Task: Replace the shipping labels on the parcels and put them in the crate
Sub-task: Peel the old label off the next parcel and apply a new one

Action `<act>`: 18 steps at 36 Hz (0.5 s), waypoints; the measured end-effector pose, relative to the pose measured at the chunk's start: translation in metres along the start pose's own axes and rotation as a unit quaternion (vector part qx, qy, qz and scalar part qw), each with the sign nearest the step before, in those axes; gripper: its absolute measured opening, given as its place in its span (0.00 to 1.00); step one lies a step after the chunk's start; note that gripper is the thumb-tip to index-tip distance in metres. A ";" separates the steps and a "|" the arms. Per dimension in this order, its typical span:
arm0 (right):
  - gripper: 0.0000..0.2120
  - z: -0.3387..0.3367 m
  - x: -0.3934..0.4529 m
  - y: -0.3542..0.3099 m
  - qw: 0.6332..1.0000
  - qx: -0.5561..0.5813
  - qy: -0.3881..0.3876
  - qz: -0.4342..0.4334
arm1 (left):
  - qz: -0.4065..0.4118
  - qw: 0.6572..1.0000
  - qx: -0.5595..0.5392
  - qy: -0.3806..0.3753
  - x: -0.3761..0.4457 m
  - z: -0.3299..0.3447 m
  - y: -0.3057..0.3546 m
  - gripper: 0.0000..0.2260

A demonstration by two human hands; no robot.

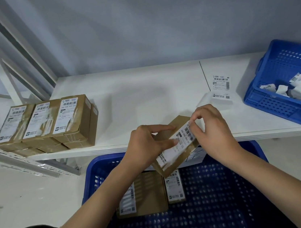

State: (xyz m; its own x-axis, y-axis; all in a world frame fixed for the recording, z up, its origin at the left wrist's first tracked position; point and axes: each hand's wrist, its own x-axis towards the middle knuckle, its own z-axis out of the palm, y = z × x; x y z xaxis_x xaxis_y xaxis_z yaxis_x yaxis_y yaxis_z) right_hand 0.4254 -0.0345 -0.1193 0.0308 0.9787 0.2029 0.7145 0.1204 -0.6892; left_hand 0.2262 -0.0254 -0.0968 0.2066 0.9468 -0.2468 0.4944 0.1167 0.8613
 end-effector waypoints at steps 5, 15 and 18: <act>0.04 0.003 0.000 0.002 0.999 -0.027 0.008 -0.031 | -0.006 1.000 -0.012 0.002 0.001 0.000 -0.001 0.16; 0.04 0.000 -0.002 -0.003 0.997 -0.039 0.016 -0.072 | -0.017 0.998 -0.041 0.054 0.008 -0.010 -0.007 0.15; 0.08 -0.002 0.001 0.000 0.999 -0.010 0.007 -0.039 | -0.014 0.998 -0.046 0.038 0.007 -0.008 -0.004 0.15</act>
State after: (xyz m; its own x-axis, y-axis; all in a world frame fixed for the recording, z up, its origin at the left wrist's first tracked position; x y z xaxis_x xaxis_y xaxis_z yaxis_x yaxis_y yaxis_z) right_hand 0.4265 -0.0335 -0.1175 -0.0169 0.9641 0.2649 0.7285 0.1933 -0.6572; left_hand 0.2187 -0.0169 -0.0982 0.1267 0.9626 -0.2396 0.4189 0.1670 0.8925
